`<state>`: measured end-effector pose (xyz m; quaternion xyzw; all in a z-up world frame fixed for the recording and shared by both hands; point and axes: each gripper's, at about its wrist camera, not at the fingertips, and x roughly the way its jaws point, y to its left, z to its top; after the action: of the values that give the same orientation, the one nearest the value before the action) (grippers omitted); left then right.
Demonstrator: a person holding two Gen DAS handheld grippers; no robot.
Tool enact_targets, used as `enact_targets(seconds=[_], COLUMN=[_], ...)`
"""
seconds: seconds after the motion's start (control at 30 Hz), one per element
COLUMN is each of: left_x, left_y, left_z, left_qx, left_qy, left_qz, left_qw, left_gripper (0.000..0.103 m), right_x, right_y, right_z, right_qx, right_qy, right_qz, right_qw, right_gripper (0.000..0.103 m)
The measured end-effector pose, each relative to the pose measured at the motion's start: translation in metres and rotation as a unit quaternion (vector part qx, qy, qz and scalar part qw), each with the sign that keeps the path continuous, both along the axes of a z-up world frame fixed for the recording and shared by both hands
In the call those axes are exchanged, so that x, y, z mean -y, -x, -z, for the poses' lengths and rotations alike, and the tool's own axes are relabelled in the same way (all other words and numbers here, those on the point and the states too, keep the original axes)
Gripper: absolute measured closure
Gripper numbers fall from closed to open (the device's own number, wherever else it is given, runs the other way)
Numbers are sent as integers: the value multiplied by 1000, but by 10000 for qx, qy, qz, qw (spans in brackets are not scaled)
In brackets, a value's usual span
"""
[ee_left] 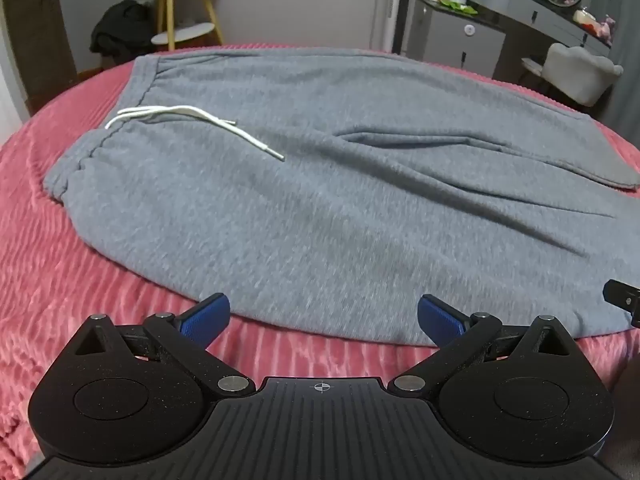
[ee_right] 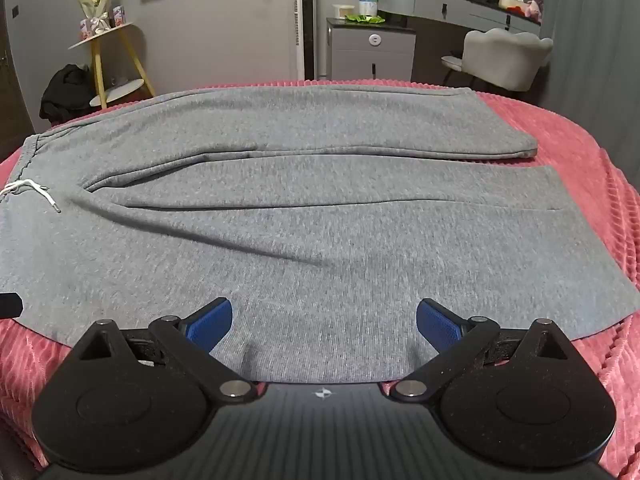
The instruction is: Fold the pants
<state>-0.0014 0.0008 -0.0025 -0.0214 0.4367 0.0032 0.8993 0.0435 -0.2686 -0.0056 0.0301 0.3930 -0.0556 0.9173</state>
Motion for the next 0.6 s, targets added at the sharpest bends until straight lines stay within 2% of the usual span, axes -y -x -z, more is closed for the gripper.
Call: enact_targets(seconds=[0.6], left_x=[-2], left_y=[-1], left_z=[6], left_qx=[-104], left_qy=[164], left_qz=[-49], left_qw=[9998], left_gripper=[0], right_x=[2], right_y=[1], right_z=[-1], right_qx=[37], right_qy=[-87], right_qz=[2], right_qw=[10000], right_gripper=[4])
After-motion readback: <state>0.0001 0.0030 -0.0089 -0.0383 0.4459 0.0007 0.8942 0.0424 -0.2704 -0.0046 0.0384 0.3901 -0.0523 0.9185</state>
